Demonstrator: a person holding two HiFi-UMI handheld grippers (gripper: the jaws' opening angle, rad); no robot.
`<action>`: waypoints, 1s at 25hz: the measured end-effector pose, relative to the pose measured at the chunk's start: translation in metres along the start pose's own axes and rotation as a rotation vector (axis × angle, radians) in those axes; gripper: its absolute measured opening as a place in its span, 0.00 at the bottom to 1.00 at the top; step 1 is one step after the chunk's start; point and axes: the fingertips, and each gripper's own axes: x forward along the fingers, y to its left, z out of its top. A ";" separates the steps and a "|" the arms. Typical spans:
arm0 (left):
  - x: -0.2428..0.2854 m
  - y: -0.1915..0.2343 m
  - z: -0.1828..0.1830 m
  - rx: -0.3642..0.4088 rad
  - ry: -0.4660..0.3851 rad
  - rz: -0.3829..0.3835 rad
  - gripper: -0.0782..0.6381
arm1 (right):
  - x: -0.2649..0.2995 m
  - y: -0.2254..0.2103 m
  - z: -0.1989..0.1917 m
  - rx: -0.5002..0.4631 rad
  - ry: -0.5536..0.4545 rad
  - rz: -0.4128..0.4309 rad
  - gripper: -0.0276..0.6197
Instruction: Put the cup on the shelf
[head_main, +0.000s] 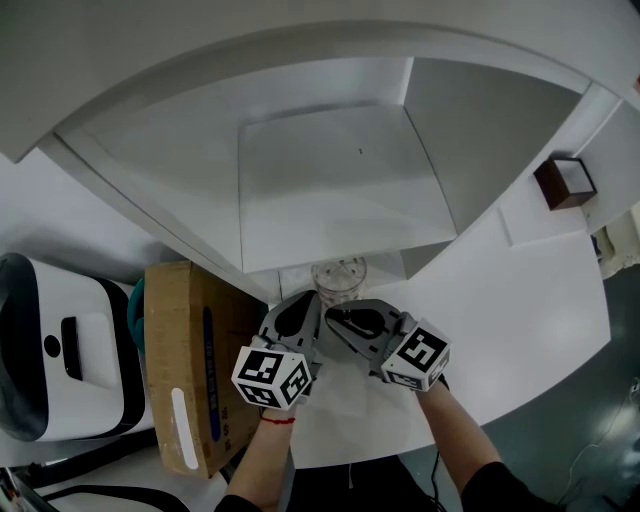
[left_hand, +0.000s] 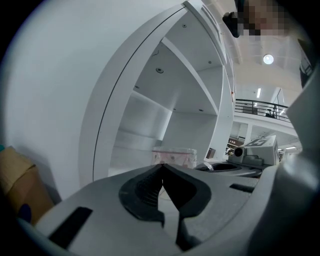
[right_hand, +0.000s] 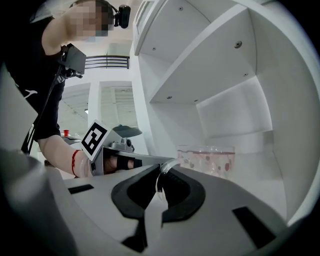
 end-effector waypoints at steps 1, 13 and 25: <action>0.000 -0.001 -0.001 0.001 0.002 -0.006 0.12 | -0.001 0.000 -0.002 0.000 0.006 -0.002 0.06; 0.004 -0.013 -0.016 -0.003 0.045 -0.037 0.12 | -0.002 -0.007 -0.026 -0.039 0.112 -0.049 0.06; -0.002 0.001 -0.017 -0.032 0.026 0.008 0.12 | 0.009 -0.024 -0.031 -0.093 0.147 -0.102 0.05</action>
